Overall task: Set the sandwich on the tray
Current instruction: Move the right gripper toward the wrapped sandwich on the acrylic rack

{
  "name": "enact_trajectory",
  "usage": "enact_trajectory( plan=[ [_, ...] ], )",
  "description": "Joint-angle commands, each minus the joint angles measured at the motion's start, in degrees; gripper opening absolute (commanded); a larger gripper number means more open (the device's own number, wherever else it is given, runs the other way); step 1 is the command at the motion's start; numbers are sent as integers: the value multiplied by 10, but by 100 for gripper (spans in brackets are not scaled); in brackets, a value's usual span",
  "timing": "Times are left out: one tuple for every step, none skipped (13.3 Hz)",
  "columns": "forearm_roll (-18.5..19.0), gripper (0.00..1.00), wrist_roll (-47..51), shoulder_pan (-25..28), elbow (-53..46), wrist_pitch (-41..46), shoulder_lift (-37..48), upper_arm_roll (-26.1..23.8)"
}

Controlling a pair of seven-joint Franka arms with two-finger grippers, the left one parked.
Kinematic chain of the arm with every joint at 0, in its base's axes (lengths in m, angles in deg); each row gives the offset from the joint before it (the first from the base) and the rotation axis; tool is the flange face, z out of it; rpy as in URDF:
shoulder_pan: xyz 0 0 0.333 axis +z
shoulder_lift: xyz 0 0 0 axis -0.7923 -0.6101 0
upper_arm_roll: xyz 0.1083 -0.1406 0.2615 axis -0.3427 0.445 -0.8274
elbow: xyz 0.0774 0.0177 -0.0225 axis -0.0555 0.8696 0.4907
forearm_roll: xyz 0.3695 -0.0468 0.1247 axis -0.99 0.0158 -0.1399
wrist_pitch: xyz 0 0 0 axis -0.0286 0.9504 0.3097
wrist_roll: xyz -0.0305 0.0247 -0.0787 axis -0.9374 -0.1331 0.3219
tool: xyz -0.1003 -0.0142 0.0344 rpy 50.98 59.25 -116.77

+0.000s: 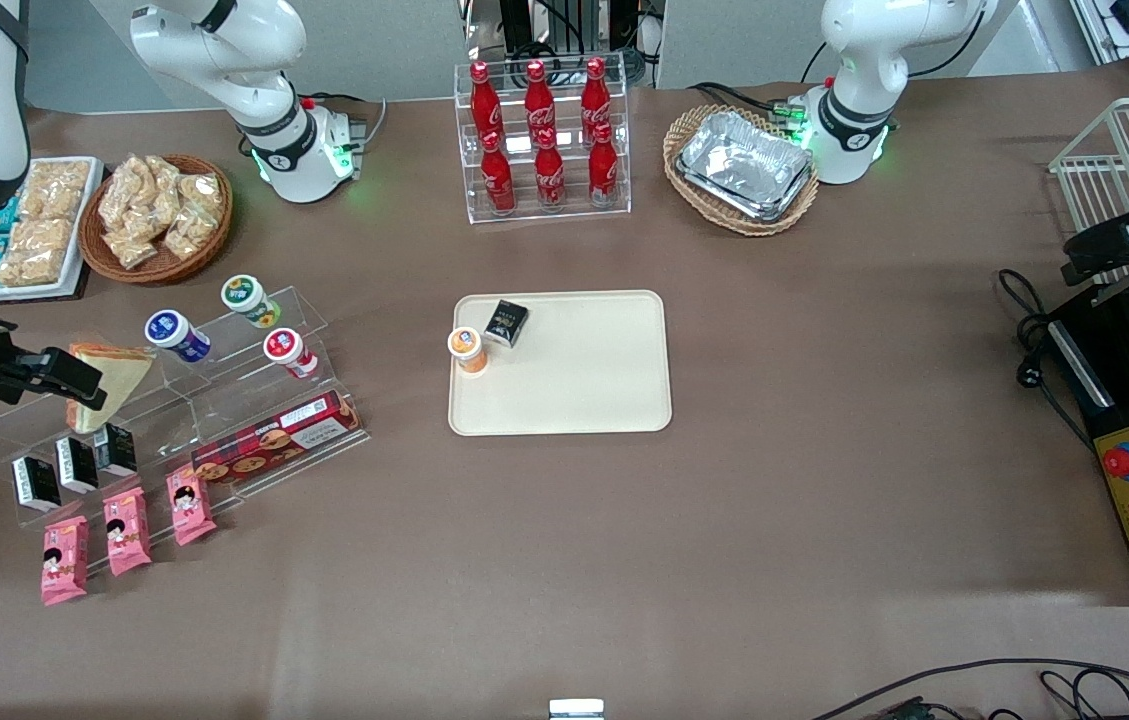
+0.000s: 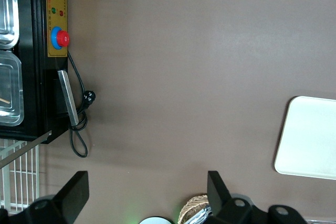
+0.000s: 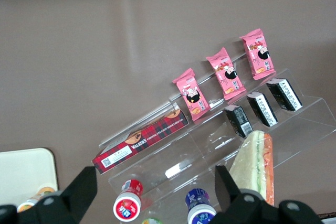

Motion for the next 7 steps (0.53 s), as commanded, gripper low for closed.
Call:
enact_trajectory(
  plan=[
    [-4, 100, 3, -2, -5, 9, 0, 1],
    [-4, 100, 4, -2, -5, 12, 0, 1],
    [-3, 100, 4, -2, -5, 13, 0, 2],
    [-5, 100, 5, -3, -5, 13, 0, 2],
    [-8, 100, 6, -6, -5, 13, -1, 3],
    [-19, 100, 5, -15, -5, 13, -1, 3],
    [-30, 100, 5, -25, -4, 13, -1, 3]
  ],
)
